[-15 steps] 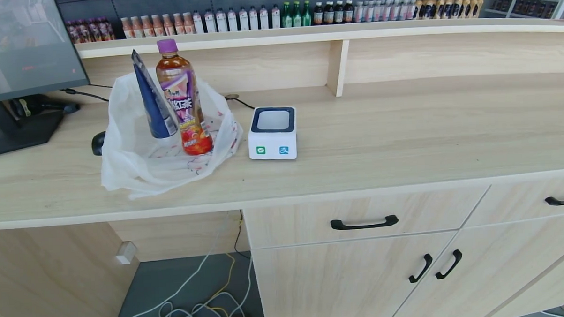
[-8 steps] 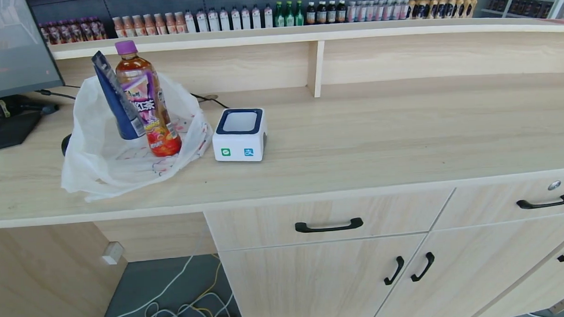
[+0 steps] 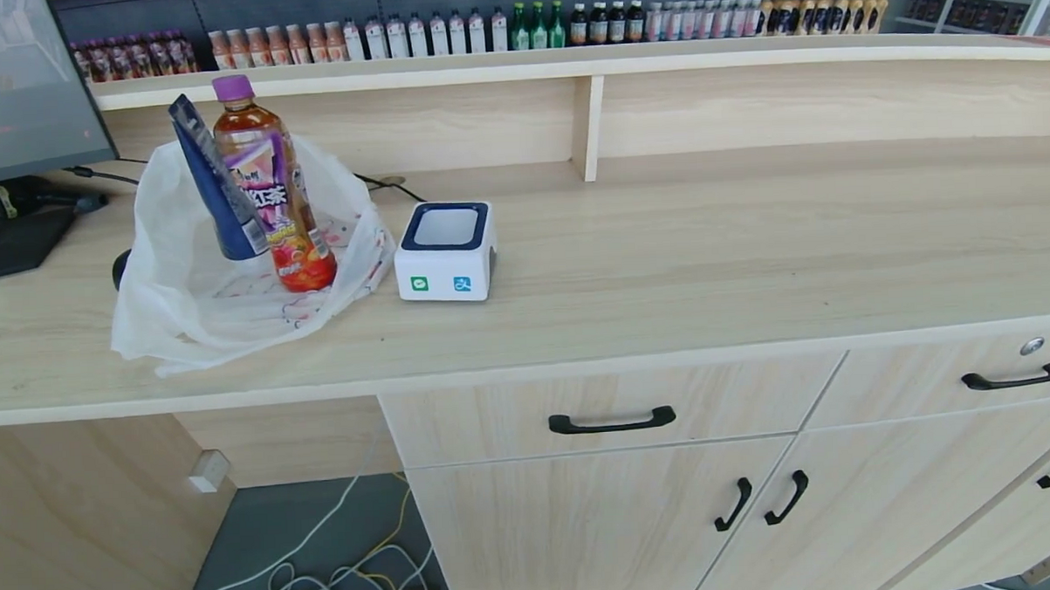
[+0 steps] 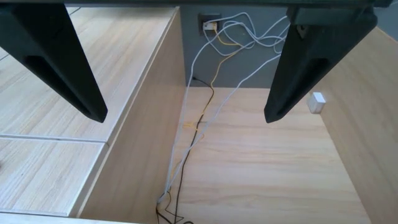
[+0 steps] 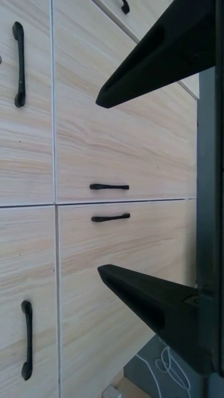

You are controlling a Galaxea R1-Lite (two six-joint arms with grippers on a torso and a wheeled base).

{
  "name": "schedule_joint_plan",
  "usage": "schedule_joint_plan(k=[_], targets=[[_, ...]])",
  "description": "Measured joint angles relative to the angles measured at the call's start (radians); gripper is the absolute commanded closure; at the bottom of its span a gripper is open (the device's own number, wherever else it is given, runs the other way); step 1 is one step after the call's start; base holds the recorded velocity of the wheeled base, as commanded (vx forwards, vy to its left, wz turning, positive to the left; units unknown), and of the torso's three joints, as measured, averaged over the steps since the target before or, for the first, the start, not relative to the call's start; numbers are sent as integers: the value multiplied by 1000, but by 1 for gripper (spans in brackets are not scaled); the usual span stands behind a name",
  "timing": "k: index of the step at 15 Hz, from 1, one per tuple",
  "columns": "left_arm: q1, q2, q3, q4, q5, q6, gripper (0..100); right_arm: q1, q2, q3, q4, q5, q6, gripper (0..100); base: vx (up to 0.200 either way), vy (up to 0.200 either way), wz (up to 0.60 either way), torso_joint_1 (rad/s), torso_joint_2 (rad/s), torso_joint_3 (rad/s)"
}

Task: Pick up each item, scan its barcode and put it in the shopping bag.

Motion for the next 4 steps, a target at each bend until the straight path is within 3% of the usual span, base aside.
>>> schedule_joint_plan(k=[4], targets=[[0,0,0,0,0,0,0,0,0,0,0,-1,-3,0,0,0,0,0,0,0]])
